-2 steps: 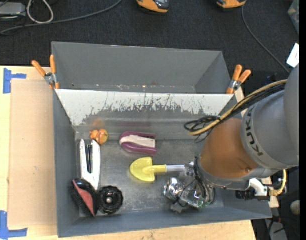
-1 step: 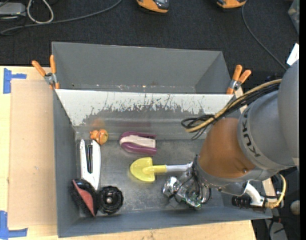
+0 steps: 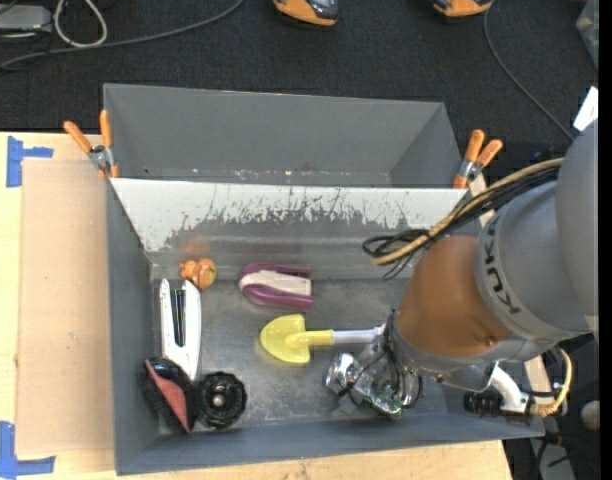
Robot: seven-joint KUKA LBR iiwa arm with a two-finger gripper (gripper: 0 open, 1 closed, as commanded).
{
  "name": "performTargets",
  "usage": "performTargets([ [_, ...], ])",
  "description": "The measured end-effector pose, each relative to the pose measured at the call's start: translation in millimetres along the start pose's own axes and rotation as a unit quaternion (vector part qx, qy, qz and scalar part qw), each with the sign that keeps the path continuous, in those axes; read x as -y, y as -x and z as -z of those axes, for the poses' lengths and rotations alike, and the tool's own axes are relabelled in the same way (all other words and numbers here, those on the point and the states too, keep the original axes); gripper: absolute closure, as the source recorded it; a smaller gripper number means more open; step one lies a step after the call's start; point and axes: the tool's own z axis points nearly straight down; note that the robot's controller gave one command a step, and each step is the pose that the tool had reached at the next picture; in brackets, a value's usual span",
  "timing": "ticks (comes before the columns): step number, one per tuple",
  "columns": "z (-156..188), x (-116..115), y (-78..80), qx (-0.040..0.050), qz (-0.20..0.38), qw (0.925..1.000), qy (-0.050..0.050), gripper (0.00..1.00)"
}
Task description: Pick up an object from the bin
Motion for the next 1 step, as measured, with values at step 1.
performTargets([
  [1, 86.7, -0.7, 0.4, 0.0003, 0.002, 1.0000, 0.000, 1.00],
])
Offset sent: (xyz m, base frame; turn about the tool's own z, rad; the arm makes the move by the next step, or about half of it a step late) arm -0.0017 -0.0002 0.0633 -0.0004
